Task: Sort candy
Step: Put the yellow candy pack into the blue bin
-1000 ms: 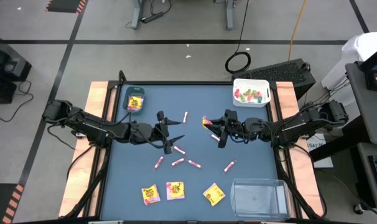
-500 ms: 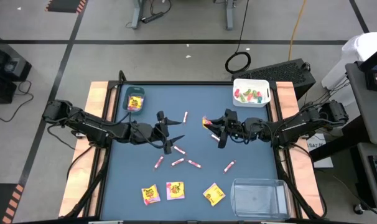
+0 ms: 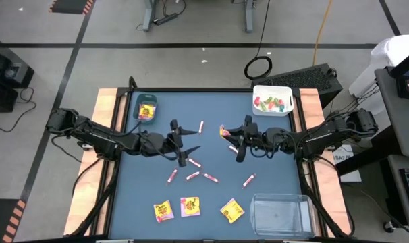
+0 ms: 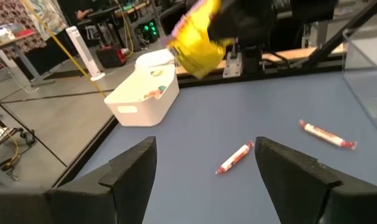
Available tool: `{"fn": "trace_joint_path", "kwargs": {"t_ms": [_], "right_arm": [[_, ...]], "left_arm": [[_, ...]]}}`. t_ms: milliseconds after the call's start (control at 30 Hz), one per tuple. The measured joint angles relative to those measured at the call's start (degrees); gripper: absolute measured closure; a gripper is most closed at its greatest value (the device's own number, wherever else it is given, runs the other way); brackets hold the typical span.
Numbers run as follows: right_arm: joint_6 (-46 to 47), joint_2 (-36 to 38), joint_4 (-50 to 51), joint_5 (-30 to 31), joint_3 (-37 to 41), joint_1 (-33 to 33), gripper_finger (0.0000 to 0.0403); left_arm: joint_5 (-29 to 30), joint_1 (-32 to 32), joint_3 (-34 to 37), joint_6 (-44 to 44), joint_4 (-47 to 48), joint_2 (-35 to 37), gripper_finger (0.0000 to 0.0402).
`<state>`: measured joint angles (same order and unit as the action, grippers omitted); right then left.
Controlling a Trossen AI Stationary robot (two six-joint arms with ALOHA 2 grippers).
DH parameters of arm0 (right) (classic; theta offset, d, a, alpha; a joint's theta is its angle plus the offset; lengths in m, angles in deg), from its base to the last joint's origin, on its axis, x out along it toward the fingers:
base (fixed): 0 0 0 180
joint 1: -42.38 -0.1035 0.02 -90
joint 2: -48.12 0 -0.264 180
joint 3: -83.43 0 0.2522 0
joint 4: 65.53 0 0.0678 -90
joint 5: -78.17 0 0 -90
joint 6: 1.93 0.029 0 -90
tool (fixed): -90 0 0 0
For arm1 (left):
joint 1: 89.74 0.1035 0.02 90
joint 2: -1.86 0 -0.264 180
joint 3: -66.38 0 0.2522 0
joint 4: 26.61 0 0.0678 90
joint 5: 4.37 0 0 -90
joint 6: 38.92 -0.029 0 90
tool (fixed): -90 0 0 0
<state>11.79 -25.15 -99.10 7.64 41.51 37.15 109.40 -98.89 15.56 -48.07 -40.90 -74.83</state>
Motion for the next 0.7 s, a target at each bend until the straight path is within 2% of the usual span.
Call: {"fn": "trace_joint_path", "kwargs": {"t_ms": [267, 467, 533, 700], "right_arm": [[-9.2, 0.0, 0.0, -0.5, 0.0, -0.1, 0.0337], [-11.5, 0.0, 0.5, -9.5, -0.6, 0.0, 0.0337], [-11.6, 0.0, 0.6, -11.6, -0.9, 0.0, 0.0337], [-12.3, 0.0, 0.8, -16.5, -1.4, 0.0, 0.0337]], "left_arm": [[0.0, 0.5, 0.0, -1.7, -3.9, 0.0, 0.0126], [-0.3, 1.9, 0.0, -8.0, -8.1, 0.0, 0.0126], [-3.7, 2.8, 0.0, -9.5, -9.0, 0.0, 0.0126], [-18.1, 5.8, 0.0, -9.3, -11.9, -0.4, 0.0126]]}}
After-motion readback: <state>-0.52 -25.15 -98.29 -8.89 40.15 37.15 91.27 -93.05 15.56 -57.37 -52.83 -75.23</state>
